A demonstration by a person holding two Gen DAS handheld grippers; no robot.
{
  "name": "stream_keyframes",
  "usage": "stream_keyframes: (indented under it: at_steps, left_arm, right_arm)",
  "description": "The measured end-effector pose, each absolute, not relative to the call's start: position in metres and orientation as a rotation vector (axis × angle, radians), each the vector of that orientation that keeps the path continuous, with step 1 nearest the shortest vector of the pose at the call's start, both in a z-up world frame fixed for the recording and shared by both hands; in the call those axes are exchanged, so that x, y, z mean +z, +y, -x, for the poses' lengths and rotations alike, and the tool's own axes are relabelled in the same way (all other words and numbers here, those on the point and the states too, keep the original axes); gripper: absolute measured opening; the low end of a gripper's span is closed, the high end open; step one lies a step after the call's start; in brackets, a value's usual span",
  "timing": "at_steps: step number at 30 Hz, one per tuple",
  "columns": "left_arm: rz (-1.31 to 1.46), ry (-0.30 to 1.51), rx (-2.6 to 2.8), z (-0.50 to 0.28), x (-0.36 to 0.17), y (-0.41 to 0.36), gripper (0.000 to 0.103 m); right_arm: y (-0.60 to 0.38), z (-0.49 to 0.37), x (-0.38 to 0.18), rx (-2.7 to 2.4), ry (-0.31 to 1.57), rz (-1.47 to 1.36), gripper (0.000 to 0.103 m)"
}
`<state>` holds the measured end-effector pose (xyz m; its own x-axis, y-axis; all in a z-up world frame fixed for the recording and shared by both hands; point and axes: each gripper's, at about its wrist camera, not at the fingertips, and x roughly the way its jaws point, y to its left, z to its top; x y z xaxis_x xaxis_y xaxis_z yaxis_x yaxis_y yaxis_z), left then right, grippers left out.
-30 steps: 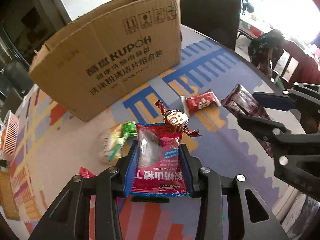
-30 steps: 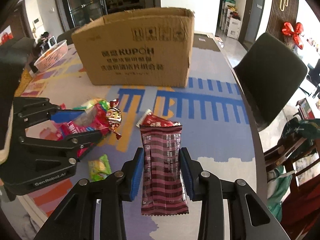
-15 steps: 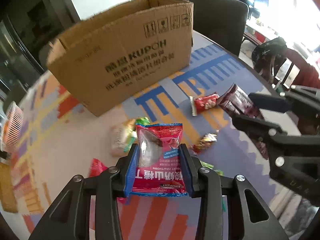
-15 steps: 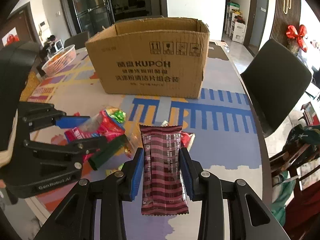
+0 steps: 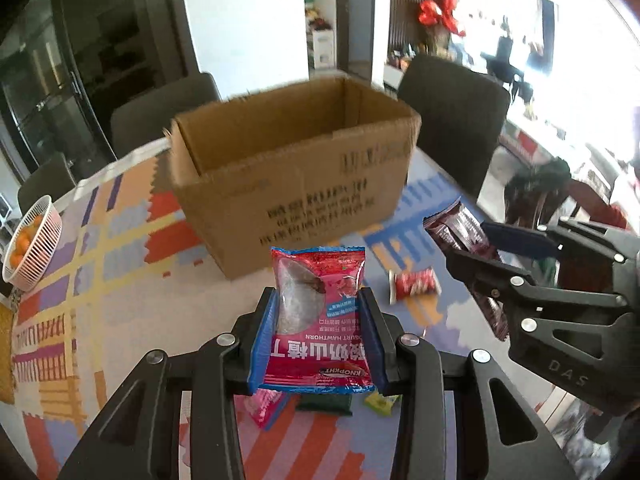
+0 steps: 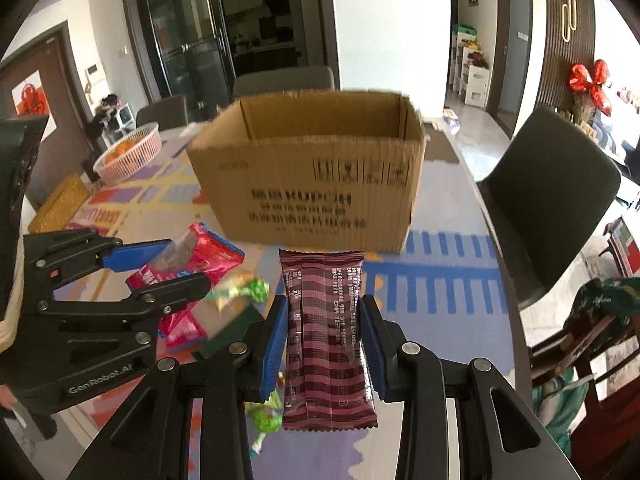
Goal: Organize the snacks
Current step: 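Carry the maroon bar into the box with the right gripper while the left carries the pink bag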
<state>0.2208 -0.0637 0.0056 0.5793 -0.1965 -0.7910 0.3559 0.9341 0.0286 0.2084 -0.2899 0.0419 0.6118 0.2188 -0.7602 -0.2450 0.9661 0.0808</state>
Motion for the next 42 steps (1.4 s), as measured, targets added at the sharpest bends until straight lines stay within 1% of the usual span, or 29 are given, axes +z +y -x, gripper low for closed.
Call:
stream_keyframes:
  at_steps: [10,20,27,39,41,42]
  left_arm:
    - [-0.104,0.784,-0.287,-0.242,0.057,-0.049,0.04]
    - [-0.055,0.722,-0.256,-0.276,0.09,-0.033,0.04]
    - [-0.027,0.724,-0.264,-0.309,0.094,-0.029,0.04]
    - [-0.013,0.761,-0.268,-0.357,0.079,-0.033,0.04]
    - [-0.005,0.766,-0.267,-0.364,0.077,-0.033,0.04]
    - [-0.001,0.767,-0.261,-0.368,0.076,-0.032,0.043]
  right_arm:
    - [-0.284,-0.232,0.093,0.274,0.746,0.01,0.037]
    - [-0.274,-0.27,0.124,0.291,0.696,-0.004,0.037]
    - [-0.27,-0.307,0.133,0.305,0.703,-0.025,0.037]
    - [-0.264,-0.364,0.124,0.297,0.723,-0.01,0.037]
    - [-0.264,-0.37,0.122,0.294,0.725,-0.008,0.037]
    - [-0.264,-0.372,0.12,0.29,0.725,-0.007,0.038]
